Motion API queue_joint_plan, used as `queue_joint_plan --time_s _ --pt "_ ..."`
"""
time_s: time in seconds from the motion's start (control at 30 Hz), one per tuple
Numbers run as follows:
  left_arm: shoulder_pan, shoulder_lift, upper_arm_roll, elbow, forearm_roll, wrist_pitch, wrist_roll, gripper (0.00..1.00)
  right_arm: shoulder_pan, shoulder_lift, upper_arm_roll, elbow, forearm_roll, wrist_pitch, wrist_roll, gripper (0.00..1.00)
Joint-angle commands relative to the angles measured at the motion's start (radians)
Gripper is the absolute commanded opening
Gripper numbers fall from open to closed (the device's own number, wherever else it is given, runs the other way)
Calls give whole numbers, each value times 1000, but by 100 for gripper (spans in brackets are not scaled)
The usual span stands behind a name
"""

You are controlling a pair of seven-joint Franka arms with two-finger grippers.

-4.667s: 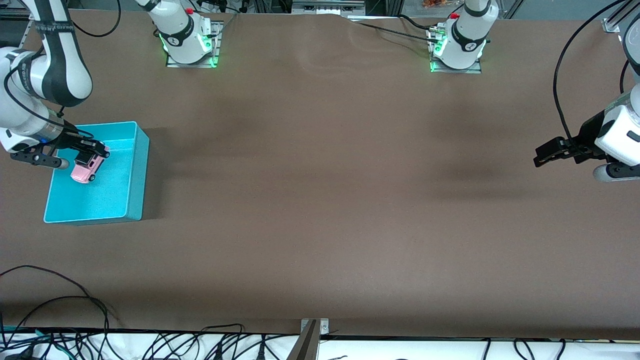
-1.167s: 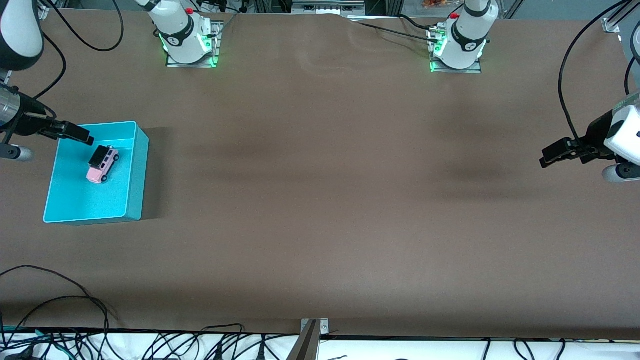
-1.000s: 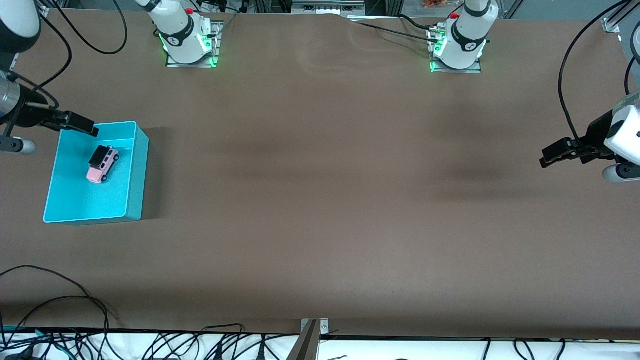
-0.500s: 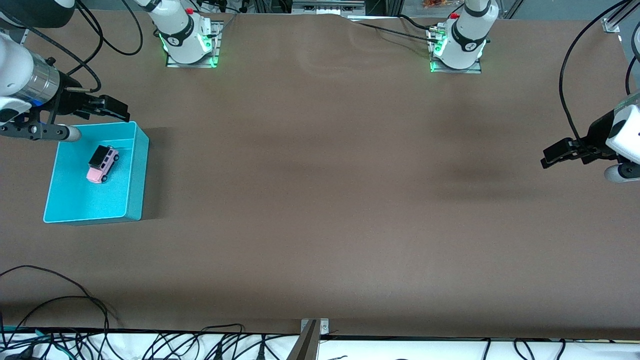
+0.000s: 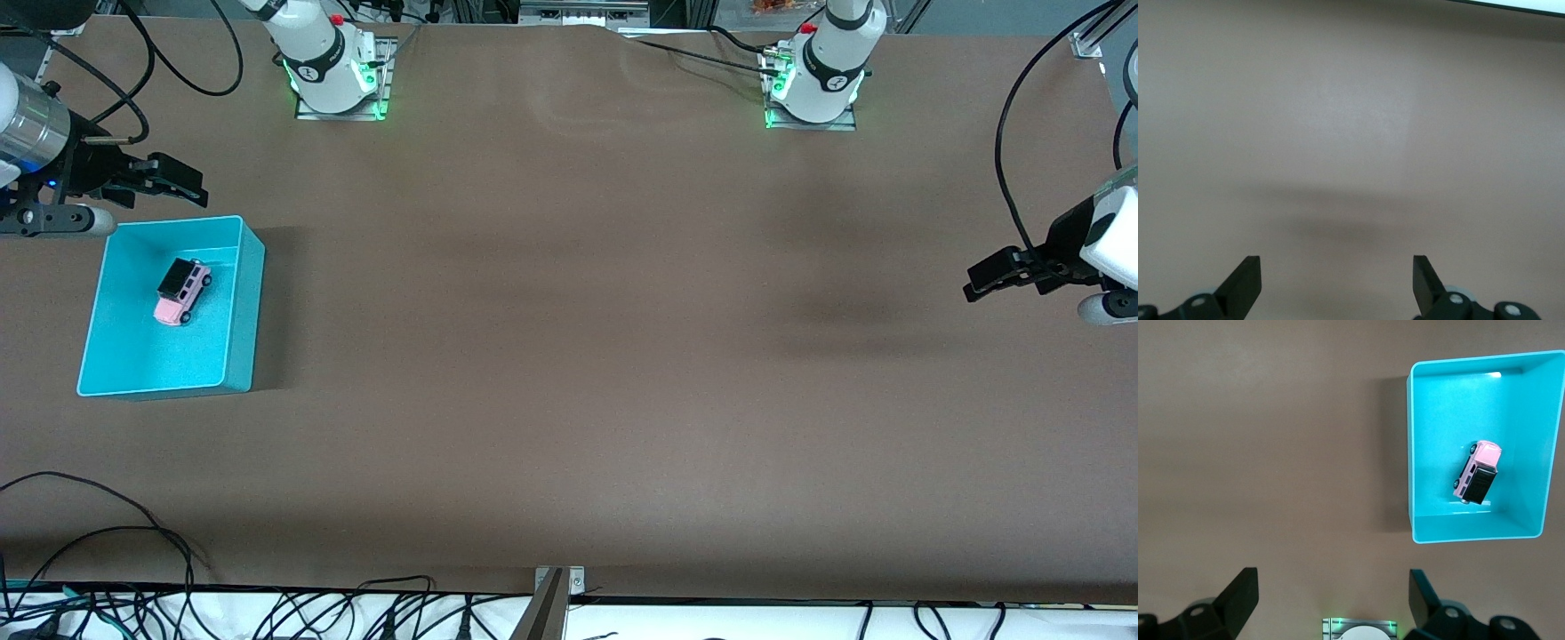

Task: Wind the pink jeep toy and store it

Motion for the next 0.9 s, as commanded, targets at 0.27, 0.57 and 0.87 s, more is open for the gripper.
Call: queue_joint_plan --time_s 0.27,0.57,0.87 --pt "-9 -4 -12 23 -26 0 11 100 -6 1 -17 43 10 -20 -60 100" --pt "-6 -7 -70 18 -26 -3 12 100 -2 5 -13 89 -1 -17 -54 100" --pt "5 -4 -68 18 -23 0 12 100 -3 10 -14 90 -6 39 -57 100"
